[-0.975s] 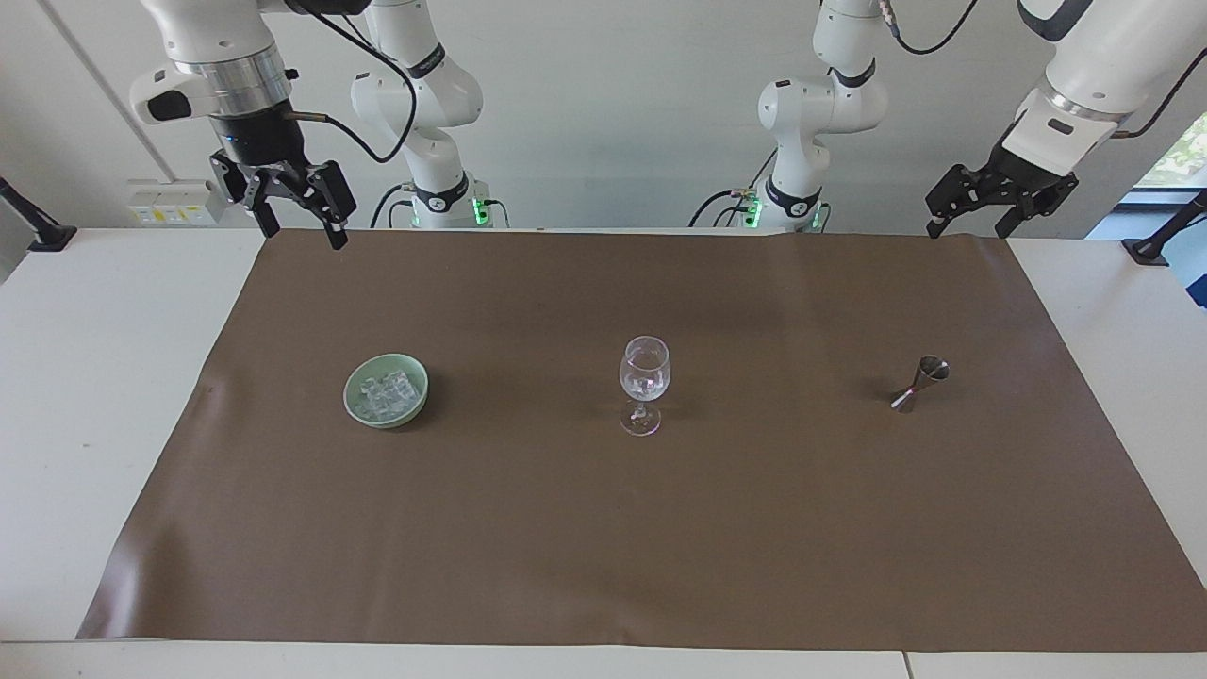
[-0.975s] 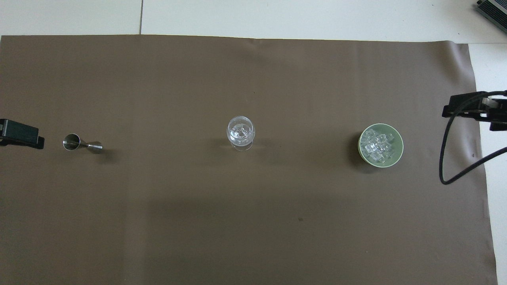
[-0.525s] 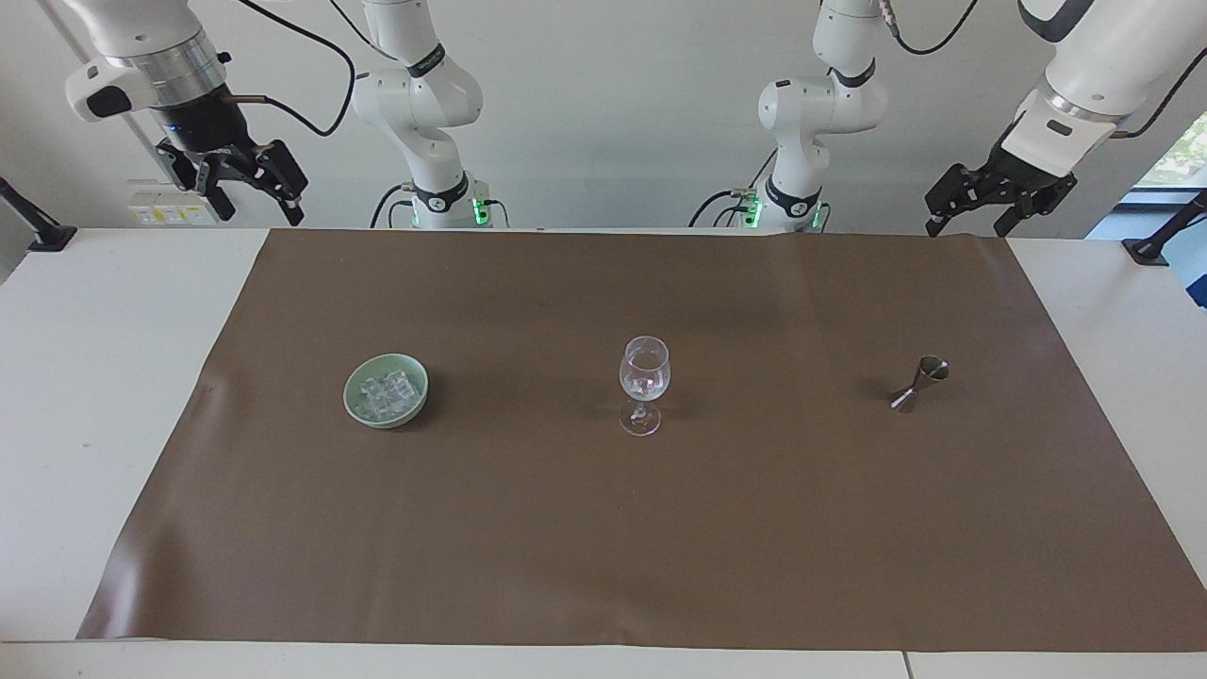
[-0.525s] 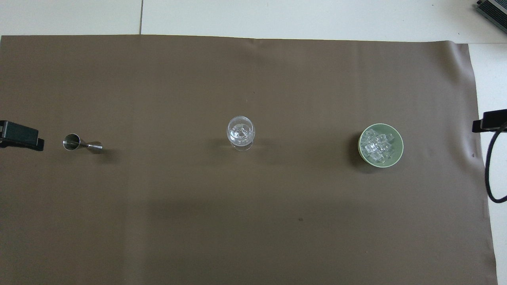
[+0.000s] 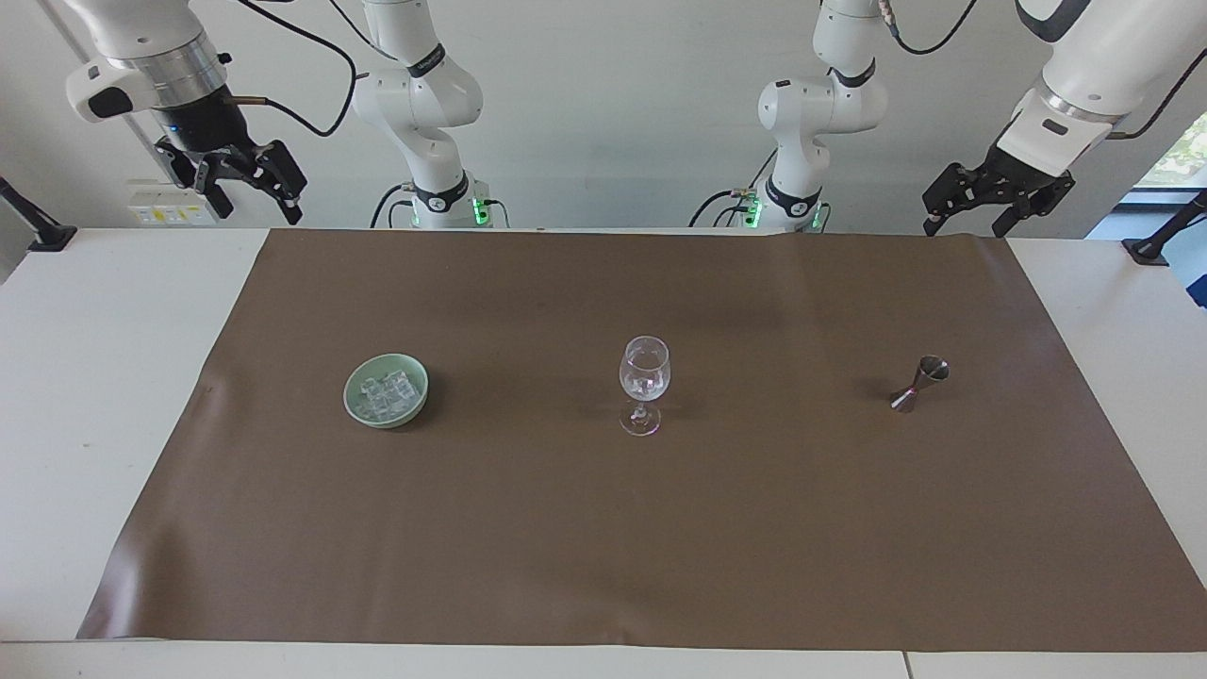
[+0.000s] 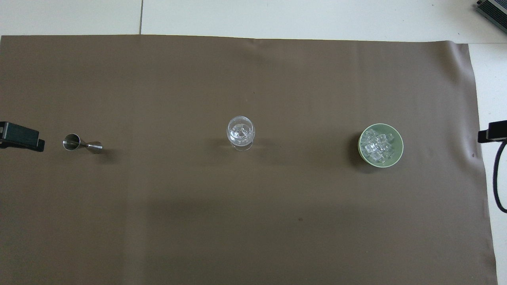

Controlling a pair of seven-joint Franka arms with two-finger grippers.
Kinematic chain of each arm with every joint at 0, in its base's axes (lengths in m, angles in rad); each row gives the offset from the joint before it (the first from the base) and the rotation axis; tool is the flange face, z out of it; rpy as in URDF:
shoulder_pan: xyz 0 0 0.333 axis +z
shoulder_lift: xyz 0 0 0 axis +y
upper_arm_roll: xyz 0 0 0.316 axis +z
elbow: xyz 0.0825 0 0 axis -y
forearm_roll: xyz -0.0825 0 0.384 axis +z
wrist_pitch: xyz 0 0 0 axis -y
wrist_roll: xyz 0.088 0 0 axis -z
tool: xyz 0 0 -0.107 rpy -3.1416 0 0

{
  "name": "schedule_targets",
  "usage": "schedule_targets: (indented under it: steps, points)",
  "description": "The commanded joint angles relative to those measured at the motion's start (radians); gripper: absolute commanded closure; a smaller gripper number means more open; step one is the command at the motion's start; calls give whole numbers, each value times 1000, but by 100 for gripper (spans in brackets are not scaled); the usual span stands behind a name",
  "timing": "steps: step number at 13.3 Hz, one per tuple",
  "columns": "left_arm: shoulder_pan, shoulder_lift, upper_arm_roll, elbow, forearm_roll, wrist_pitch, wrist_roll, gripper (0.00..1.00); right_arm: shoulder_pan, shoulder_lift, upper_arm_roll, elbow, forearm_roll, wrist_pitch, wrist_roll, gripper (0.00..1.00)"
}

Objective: Pour wine and add ice with both arms

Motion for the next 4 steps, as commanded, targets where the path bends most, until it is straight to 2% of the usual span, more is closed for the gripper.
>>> schedule_targets:
  steps: [1, 4]
  points:
    - [-4, -9, 7, -4, -10, -1, 14, 0, 11, -14, 13, -39, -16, 47, -10, 0]
    - [-4, -7, 5, -4, -10, -1, 14, 0, 16, -20, 30, -50, 5, 18, -5, 0]
